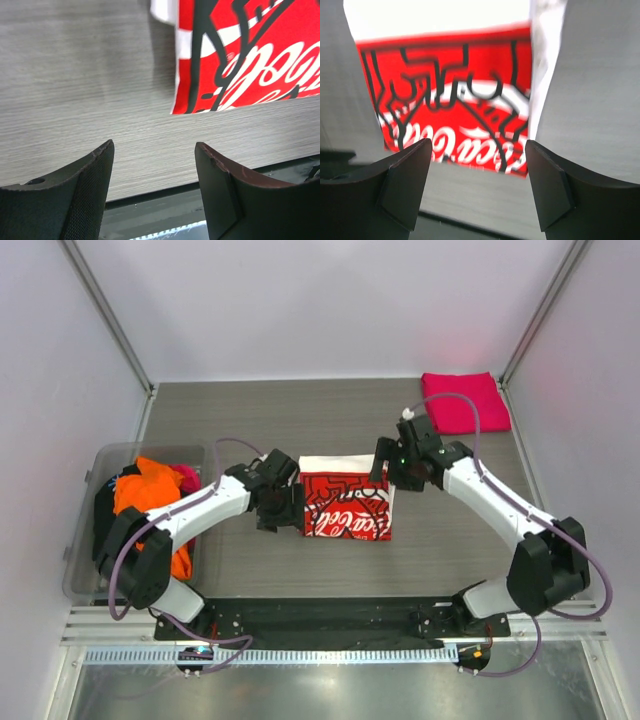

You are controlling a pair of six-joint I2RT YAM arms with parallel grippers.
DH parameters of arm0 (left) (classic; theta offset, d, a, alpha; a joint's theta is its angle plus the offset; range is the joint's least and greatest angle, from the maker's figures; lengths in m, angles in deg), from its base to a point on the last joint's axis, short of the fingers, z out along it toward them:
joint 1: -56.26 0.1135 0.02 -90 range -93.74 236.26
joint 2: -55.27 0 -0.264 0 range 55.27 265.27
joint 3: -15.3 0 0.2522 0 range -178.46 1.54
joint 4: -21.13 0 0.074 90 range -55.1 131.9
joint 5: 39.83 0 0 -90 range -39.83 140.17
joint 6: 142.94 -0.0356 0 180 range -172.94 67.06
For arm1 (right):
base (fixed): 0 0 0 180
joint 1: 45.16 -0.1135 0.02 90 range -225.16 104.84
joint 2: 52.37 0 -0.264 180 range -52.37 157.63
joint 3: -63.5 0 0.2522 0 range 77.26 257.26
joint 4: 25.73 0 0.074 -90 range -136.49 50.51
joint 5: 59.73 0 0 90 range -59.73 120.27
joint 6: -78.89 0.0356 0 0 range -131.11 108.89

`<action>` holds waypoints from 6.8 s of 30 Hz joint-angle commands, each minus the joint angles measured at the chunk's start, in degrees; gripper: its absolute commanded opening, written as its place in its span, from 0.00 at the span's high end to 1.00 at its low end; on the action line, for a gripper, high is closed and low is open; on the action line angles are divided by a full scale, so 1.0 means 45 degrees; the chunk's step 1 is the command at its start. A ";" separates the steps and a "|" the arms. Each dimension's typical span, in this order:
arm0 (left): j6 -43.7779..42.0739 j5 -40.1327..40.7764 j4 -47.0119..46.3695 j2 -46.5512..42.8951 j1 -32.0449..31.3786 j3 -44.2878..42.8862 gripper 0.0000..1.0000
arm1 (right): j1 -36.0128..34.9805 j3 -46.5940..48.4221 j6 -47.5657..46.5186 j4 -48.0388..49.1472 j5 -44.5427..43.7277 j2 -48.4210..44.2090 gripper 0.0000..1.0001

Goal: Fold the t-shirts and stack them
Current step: Fold the tshirt

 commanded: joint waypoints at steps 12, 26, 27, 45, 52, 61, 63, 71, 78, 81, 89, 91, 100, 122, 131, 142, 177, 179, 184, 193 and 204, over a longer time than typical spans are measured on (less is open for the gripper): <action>-0.0384 0.1131 -0.0105 -0.0656 0.0046 -0.0365 0.34 | 0.1575 0.5794 -0.2722 0.0105 -0.0703 0.6534 0.27; -0.0286 0.1073 -0.0496 -0.0969 0.0066 0.0476 0.34 | 0.1692 0.6949 -0.3211 0.1024 0.0918 0.8589 0.76; -0.0248 0.1054 -0.0515 -0.1009 0.0066 0.0516 0.34 | 0.1711 0.6968 -0.3231 0.1043 0.1054 0.8413 0.80; 0.0436 0.0819 -0.0613 -0.1536 0.0066 0.0575 0.35 | 0.1614 0.5295 -0.2080 -0.0773 -0.1107 0.2281 0.99; 0.0476 0.0819 -0.0632 -0.1419 0.0066 0.0672 0.35 | 0.2411 0.2694 -0.1938 0.0896 -0.2132 0.2200 0.99; 0.0417 0.1013 -0.0632 -0.1185 0.0066 -0.0049 0.35 | 0.2903 0.4546 -0.2977 0.2000 -0.0447 0.4837 0.98; 0.0145 0.1462 -0.0905 -0.1127 0.0085 -0.0751 0.35 | 0.2903 0.4566 -0.3074 0.1961 -0.0488 0.4818 0.99; -0.0950 0.0238 -0.3949 0.2359 0.1195 -0.4612 0.38 | 0.2922 0.3981 -0.2997 0.1844 0.0293 0.4564 0.99; -0.0951 -0.2205 -0.4577 0.6975 0.1804 -0.8543 0.43 | 0.2903 0.3590 -0.2860 0.1747 0.0742 0.4408 0.99; -0.0697 -0.2891 -0.4948 0.8224 0.1804 -0.9502 0.46 | 0.2922 0.3512 -0.2821 0.1727 0.0879 0.4388 0.99; -0.0072 -0.3497 -0.5906 0.9459 0.1785 -1.0148 0.51 | 0.2903 0.3355 -0.2840 0.1630 0.1075 0.4251 0.99; 0.0045 -0.3614 -0.6003 0.9692 0.1804 -1.0226 0.53 | 0.2922 0.3355 -0.2879 0.1629 0.1055 0.4271 0.99; 0.0651 -0.3889 -0.6726 0.9539 0.1765 -0.9837 1.00 | 0.2903 0.3569 -0.2957 0.1415 0.1016 0.4310 0.99; 0.0183 0.0096 -0.5730 0.3990 0.1706 -0.6183 1.00 | 0.2942 0.7241 -0.3250 -0.0285 0.0430 0.5889 0.99; -0.0071 0.0584 -0.5106 0.5141 0.2213 -0.7120 1.00 | 0.2922 0.9524 -0.3289 -0.0285 0.0723 0.8214 0.93; -0.0443 -0.0569 -0.1941 0.7845 0.3640 -1.1401 0.28 | 0.2825 1.2659 -0.3153 -0.1419 -0.0018 0.9919 0.07; -0.1399 0.0134 -0.2353 0.7410 0.1843 -0.7257 0.47 | 0.1459 0.1244 -0.0574 0.4013 0.4299 0.5896 0.47; -0.1711 0.0428 -0.1631 0.7137 0.1843 -0.7627 0.45 | 0.1282 0.1635 -0.0808 0.3253 0.3928 0.5464 0.32; -0.1946 0.0468 -0.0225 0.5595 0.1823 -0.8584 0.33 | 0.1301 0.2729 -0.1141 0.2120 0.2854 0.4021 0.14; -0.2961 0.1326 0.2568 0.1929 0.1823 -0.8201 0.28 | 0.2023 0.1481 -0.1570 0.2059 0.2520 0.2845 0.11; -0.4017 0.3103 0.2297 -0.3542 0.1843 -0.2749 0.28 | 0.2571 0.2124 -0.2391 0.2410 0.2247 0.4913 0.09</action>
